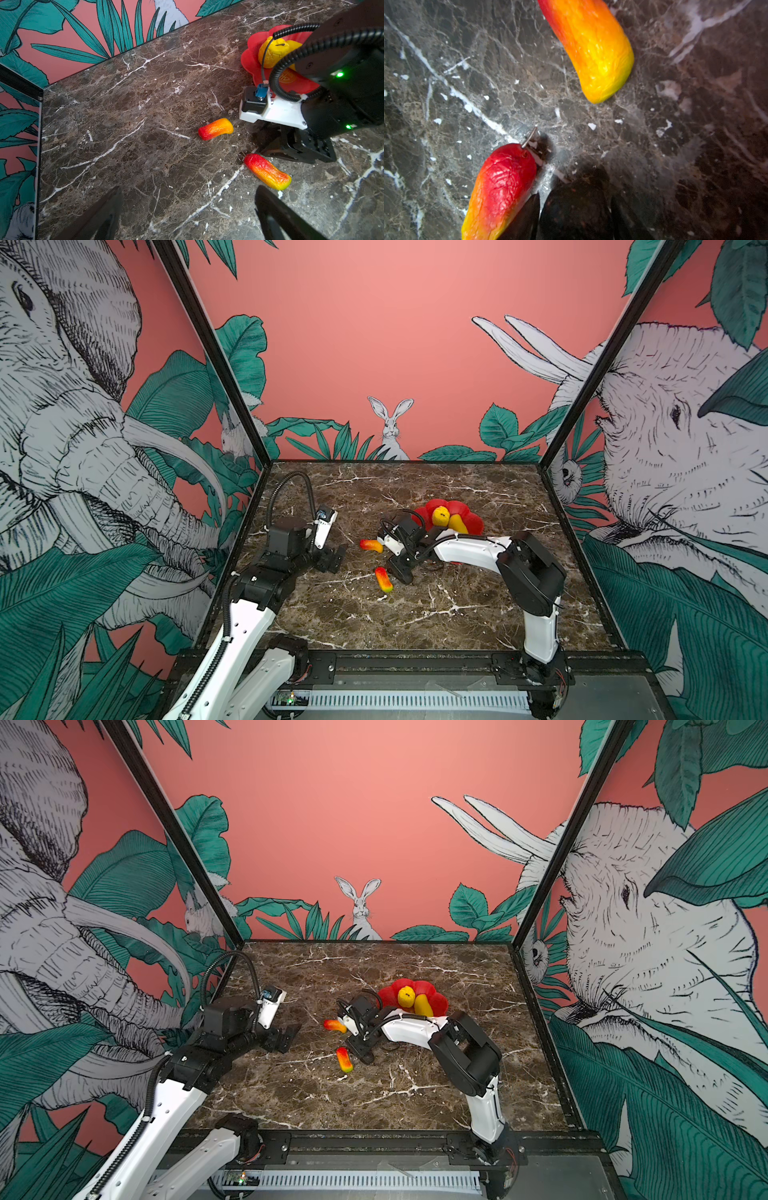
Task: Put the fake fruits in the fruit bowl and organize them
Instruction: 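Lower the avocado into the red bowl and open the right gripper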
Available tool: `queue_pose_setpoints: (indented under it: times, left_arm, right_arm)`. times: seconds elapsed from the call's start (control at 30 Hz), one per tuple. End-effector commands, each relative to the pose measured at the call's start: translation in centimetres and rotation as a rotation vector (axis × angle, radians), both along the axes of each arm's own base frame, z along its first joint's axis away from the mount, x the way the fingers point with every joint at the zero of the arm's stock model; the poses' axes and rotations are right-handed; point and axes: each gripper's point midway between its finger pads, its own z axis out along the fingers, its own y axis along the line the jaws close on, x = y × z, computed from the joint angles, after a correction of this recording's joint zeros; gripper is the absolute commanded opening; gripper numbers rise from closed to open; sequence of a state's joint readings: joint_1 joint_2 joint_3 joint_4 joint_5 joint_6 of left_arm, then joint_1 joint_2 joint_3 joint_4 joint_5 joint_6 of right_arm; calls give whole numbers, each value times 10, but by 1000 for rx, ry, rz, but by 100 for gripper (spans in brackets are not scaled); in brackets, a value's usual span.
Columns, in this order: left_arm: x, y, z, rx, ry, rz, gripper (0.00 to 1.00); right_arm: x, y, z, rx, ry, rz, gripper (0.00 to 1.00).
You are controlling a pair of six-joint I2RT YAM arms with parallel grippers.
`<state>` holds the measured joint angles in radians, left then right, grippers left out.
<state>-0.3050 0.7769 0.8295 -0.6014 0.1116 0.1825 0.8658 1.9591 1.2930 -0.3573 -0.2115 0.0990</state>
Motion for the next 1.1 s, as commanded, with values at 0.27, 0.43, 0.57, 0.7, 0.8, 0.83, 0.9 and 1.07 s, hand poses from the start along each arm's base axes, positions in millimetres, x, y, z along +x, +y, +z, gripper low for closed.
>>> queue_pose_setpoints:
  times: [0.27, 0.43, 0.57, 0.7, 0.8, 0.83, 0.9, 1.07]
  left_arm:
    - [-3, 4, -1, 15, -3, 1, 100]
    - [-4, 4, -1, 15, -5, 3, 100]
    - [-5, 5, 1, 13, -12, 3, 100]
    - [-6, 5, 2, 10, -16, 6, 100]
    - [-7, 5, 3, 7, -22, 5, 100]
    - [-7, 5, 3, 7, -22, 5, 100]
    - [-7, 5, 3, 5, -22, 5, 100]
    - [-7, 5, 4, 4, -23, 3, 100]
  right_arm:
    - [-2, -10, 25, -20, -32, 13, 32]
    - [25, -20, 86, -1, -213, -39, 30]
    - [54, -46, 124, 42, -317, -175, 30]
    - [80, -91, 124, -12, -373, -366, 29]
    - [92, -120, 117, -38, -382, -479, 29]
    - [95, -128, 113, -55, -387, -500, 29]
    - [98, -140, 107, -85, -398, -531, 29]
    - [103, -154, 94, -134, -431, -578, 29]
